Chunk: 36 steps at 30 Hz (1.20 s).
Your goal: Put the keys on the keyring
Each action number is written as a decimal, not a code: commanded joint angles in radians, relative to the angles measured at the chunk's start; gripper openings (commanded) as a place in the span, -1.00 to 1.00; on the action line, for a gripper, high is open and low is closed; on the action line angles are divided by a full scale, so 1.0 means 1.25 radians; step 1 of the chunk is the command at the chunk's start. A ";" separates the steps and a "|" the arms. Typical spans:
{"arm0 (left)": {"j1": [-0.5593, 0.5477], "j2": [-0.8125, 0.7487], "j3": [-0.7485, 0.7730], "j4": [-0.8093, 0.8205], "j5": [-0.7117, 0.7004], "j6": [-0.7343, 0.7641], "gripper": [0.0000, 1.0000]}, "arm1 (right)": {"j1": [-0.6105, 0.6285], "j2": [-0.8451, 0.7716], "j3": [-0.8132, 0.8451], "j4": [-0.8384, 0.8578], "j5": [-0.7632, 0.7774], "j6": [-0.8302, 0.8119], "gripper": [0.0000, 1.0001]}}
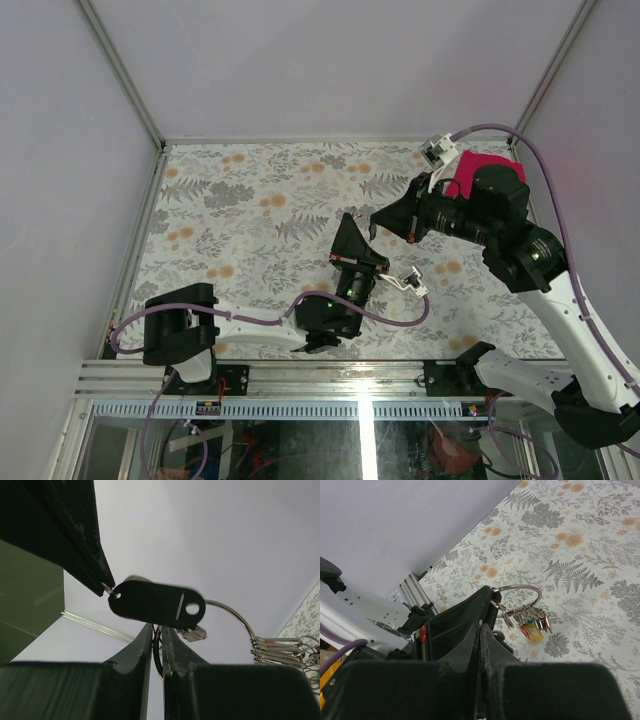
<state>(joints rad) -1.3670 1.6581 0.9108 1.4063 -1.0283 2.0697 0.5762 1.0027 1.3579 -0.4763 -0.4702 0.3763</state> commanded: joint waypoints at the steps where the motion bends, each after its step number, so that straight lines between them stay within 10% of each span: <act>1: 0.004 -0.003 0.014 0.104 0.026 0.102 -1.00 | 0.028 0.019 0.056 0.001 0.059 -0.011 -1.00; 36: 0.004 0.012 0.027 0.079 0.017 0.096 -1.00 | 0.206 0.120 0.154 -0.106 0.368 -0.020 -1.00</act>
<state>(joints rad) -1.3670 1.6676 0.9108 1.4048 -1.0294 2.0705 0.8162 1.1419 1.5063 -0.6205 -0.0769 0.3584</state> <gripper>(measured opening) 0.101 0.010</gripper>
